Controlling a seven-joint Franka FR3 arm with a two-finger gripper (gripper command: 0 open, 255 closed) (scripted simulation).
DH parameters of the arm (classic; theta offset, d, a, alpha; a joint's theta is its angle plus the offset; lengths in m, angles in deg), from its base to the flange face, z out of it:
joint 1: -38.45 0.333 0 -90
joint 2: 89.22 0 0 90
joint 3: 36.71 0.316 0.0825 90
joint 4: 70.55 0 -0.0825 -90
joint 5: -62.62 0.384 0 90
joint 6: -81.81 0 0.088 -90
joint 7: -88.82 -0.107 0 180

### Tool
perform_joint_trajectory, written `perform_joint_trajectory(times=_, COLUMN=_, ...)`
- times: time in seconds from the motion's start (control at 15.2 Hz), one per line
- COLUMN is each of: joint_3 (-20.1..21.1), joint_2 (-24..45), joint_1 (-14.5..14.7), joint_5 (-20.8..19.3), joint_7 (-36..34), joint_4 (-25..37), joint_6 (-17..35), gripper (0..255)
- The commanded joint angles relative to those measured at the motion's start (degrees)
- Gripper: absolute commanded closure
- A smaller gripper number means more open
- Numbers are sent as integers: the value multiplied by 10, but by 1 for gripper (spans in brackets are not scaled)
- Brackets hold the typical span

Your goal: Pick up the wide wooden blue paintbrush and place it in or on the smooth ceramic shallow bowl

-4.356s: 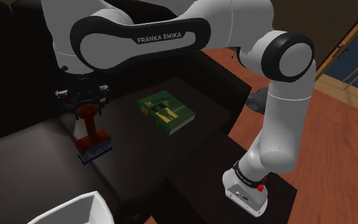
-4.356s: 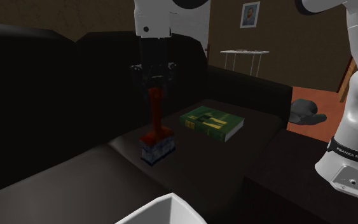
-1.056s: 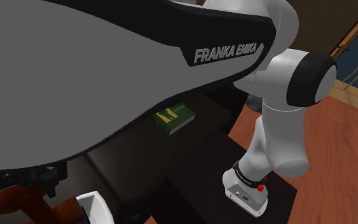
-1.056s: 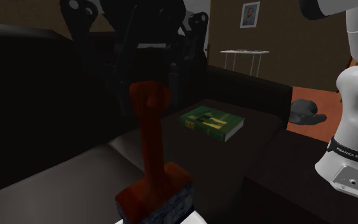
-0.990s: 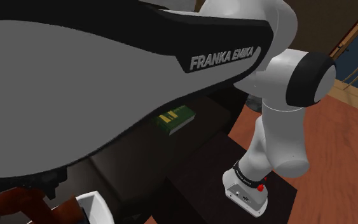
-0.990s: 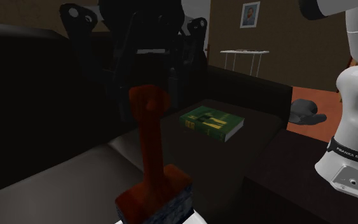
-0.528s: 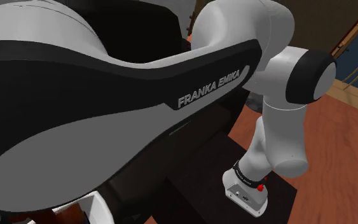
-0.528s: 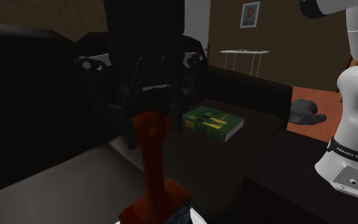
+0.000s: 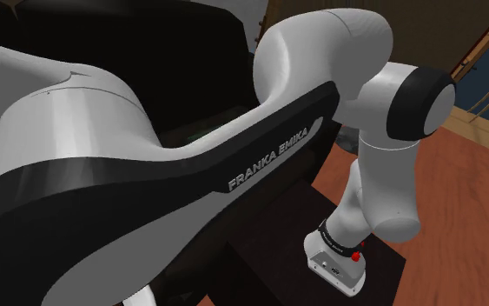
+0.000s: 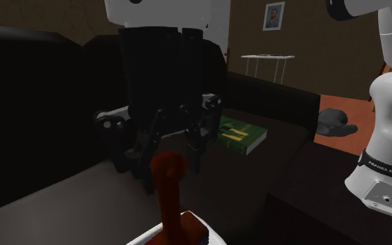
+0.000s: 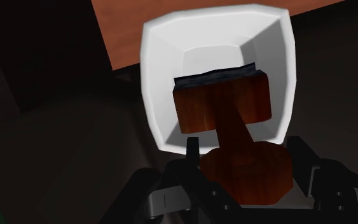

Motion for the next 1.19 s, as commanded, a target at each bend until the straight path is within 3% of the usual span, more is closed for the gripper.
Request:
perform_joint_trajectory(times=0.0, joint_3=-2, joint_2=3, joint_1=-1, joint_5=-3, joint_7=-1, joint_4=-9, joint_6=12, gripper=255)
perform_joint_trajectory(times=0.53, joint_3=-2, joint_2=4, joint_1=-1, joint_5=-4, joint_7=-2, joint_4=-14, joint_6=18, gripper=255)
perform_joint_trajectory(times=0.59, joint_3=-2, joint_2=4, joint_1=-1, joint_5=-3, joint_7=-2, joint_4=-14, joint_6=18, gripper=0)
perform_joint_trajectory(times=0.92, joint_3=-2, joint_2=4, joint_1=-1, joint_5=-4, joint_7=-2, joint_4=-14, joint_6=18, gripper=0)
perform_joint_trajectory(times=1.12, joint_3=1, joint_2=-1, joint_1=7, joint_5=2, joint_7=4, joint_4=38, joint_6=-37, gripper=0)
